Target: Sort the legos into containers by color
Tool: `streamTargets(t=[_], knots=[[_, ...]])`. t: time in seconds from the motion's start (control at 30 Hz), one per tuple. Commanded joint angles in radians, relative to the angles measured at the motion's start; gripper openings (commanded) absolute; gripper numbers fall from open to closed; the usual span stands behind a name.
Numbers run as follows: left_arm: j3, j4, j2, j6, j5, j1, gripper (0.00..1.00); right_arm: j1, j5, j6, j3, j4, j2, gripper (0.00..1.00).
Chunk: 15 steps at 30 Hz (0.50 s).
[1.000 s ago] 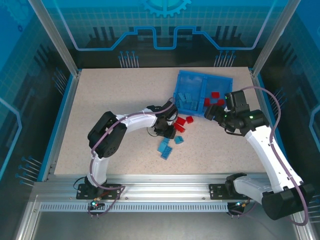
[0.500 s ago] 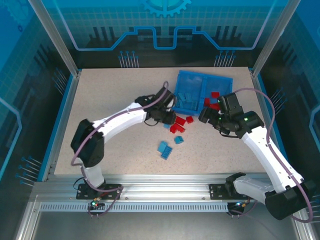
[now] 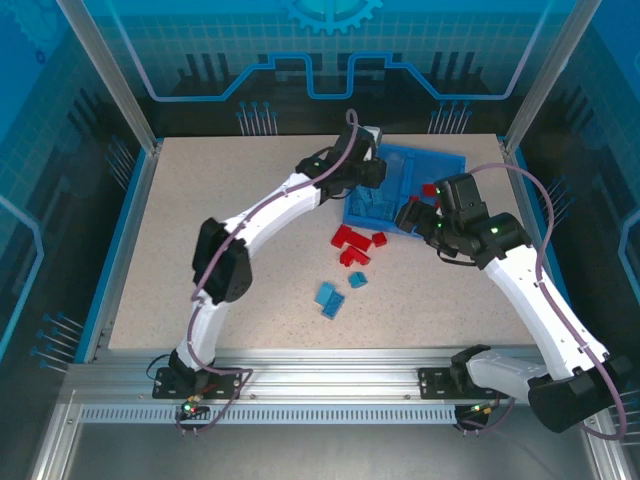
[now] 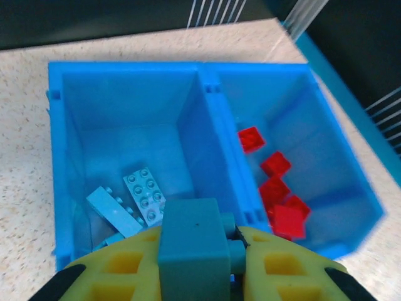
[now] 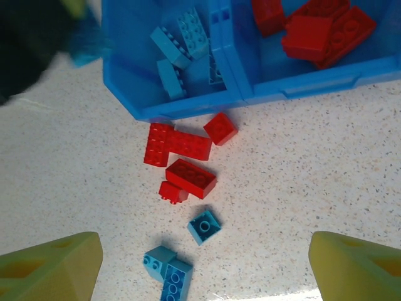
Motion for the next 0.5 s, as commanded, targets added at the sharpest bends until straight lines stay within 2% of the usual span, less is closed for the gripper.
streamTargets(t=[0.0,0.17,0.23,0.37,0.47], knots=[[0.078,0.021,0.074,-0.061,-0.009,0.003,0.15,0.017,0.011,0.008,0.048,-0.066,-0.008,0.87],[0.125,0.088,0.179,-0.096,0.055,0.009,0.23,0.025,0.011,0.018,0.082,-0.124,-0.013,0.87],[0.128,0.117,0.192,-0.100,0.104,0.014,0.31,0.028,0.008,0.015,0.094,-0.140,-0.011,0.87],[0.126,0.121,0.168,-0.078,0.131,0.016,0.50,0.033,0.004,0.016,0.088,-0.148,-0.014,0.87],[0.119,0.085,0.116,-0.060,0.143,0.020,0.54,0.034,-0.007,0.018,0.064,-0.137,-0.020,0.87]])
